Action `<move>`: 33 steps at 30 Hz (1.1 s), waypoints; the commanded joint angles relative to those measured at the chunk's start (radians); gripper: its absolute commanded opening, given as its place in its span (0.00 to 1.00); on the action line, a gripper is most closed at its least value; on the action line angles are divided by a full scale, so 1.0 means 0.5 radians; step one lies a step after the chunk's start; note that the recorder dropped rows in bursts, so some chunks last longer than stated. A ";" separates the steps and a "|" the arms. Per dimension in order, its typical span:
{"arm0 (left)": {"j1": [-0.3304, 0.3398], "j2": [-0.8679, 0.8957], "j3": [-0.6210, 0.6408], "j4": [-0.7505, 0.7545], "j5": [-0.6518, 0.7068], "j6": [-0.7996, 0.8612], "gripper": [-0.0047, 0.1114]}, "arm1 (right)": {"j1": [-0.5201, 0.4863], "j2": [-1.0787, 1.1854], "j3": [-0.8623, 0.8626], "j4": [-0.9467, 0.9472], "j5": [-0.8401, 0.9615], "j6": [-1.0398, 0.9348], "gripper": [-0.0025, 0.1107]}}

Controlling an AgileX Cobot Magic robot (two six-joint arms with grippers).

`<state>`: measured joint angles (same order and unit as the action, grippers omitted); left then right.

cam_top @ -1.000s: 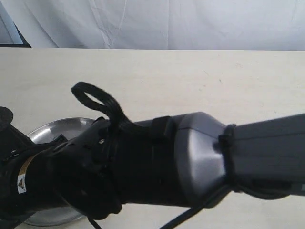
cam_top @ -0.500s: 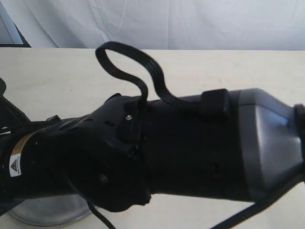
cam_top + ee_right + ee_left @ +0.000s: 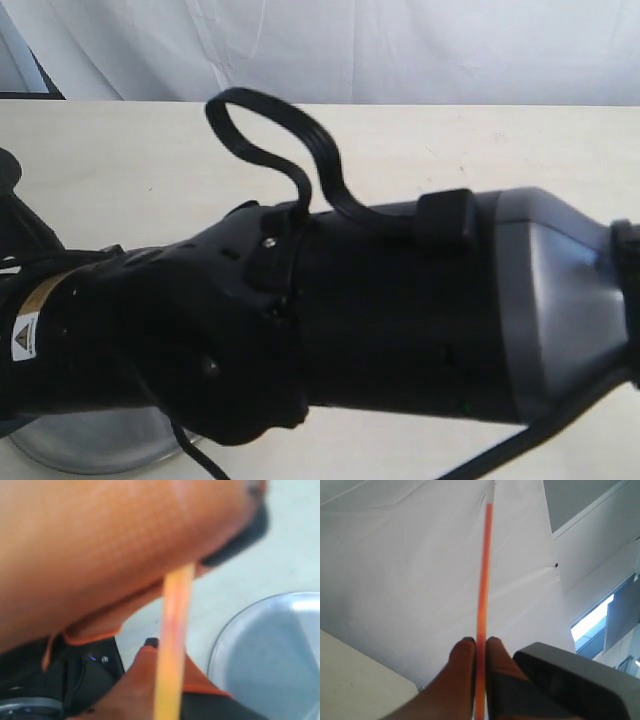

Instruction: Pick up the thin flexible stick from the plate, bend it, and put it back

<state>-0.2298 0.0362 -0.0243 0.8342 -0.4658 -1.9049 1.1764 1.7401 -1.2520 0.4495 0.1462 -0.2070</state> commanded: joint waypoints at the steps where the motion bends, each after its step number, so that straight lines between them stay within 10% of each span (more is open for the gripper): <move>1: -0.001 -0.001 0.011 0.028 0.020 0.004 0.04 | 0.000 -0.019 -0.001 0.032 0.231 -0.008 0.02; 8: -0.001 -0.001 0.011 0.112 0.084 0.004 0.04 | 0.000 -0.066 -0.001 0.046 0.337 -0.008 0.12; 16: -0.001 -0.001 0.011 0.112 0.246 0.006 0.04 | 0.000 -0.080 -0.001 0.053 0.412 -0.050 0.02; 25: -0.001 -0.001 0.011 0.169 0.285 0.013 0.04 | -0.004 -0.085 -0.001 0.010 0.475 -0.050 0.69; 33: -0.001 -0.001 0.011 0.178 0.234 0.013 0.04 | -0.004 -0.133 -0.001 -0.208 0.466 -0.050 0.49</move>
<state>-0.2298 0.0362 -0.0163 0.9143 -0.3286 -1.9050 1.1728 1.6979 -1.2538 0.4149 0.3878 -0.2248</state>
